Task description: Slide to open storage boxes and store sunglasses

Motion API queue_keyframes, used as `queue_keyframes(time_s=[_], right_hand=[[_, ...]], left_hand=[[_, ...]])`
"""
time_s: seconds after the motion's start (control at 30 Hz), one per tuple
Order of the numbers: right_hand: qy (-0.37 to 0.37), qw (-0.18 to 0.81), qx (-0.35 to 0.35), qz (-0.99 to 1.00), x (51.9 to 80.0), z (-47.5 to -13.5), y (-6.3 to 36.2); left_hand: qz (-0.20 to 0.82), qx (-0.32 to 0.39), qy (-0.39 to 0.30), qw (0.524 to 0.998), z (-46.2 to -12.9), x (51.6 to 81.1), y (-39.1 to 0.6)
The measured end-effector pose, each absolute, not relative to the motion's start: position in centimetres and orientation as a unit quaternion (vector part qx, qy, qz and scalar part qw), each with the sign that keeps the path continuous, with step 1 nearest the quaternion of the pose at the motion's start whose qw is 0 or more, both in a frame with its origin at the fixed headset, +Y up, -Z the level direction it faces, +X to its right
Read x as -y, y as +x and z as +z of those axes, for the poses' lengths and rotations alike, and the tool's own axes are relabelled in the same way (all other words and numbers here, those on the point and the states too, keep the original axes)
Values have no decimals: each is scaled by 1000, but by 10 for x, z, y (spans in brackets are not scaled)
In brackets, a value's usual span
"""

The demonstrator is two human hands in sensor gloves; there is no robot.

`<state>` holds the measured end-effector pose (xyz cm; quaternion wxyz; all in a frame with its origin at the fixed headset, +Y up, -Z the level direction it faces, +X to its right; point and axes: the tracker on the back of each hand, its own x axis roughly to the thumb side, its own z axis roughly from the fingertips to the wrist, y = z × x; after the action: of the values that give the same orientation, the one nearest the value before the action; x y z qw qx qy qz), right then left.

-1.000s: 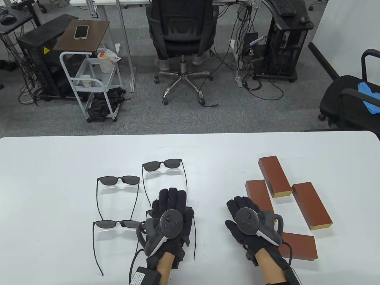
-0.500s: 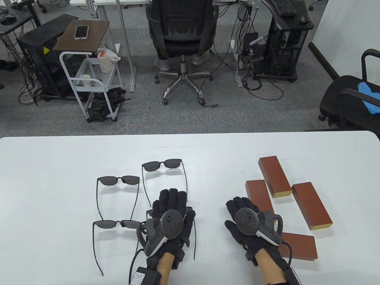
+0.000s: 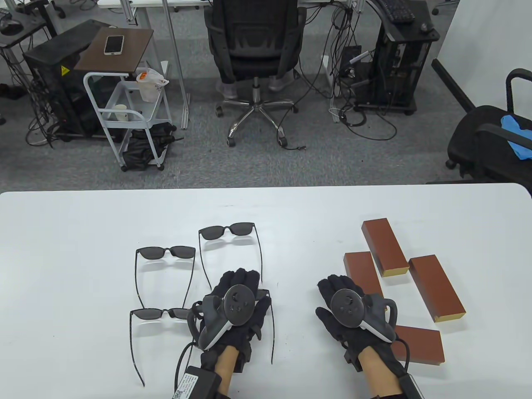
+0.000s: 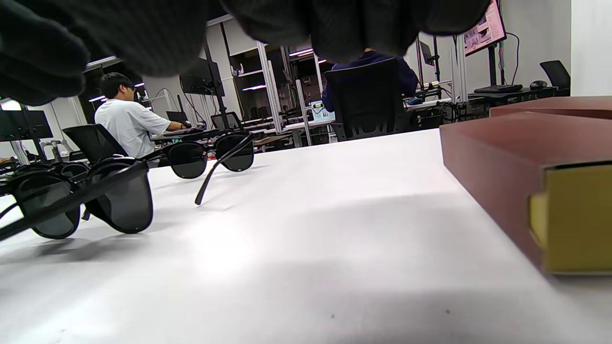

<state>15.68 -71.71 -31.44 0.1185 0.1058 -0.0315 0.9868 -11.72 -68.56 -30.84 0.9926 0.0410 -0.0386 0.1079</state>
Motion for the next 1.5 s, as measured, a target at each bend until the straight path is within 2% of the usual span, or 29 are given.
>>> queue_keyframes(time_s=[0.17, 0.37, 0.7, 0.8, 0.97, 1.2, 1.37, 1.5], right_hand=[[104, 122, 30, 987, 716, -315, 158], [107, 121, 26, 986, 716, -315, 159], [103, 123, 23, 987, 717, -316, 162], [99, 125, 21, 987, 718, -316, 164], [97, 124, 19, 987, 718, -316, 165], [98, 121, 18, 988, 718, -316, 164], [95, 111, 15, 989, 718, -316, 164], [102, 135, 40, 985, 714, -316, 167]], left_hand=[[14, 16, -22, 1000, -319, 688, -141], [-86, -4, -45, 995, -337, 701, -146], [-133, -10, -73, 988, -361, 716, -130], [-134, -15, -95, 986, -365, 723, -129], [-140, -11, -93, 986, -366, 729, -128], [-95, -17, -120, 988, -364, 728, -131], [-75, -3, -116, 990, -360, 717, -127], [-52, 31, -92, 994, -353, 701, -116]])
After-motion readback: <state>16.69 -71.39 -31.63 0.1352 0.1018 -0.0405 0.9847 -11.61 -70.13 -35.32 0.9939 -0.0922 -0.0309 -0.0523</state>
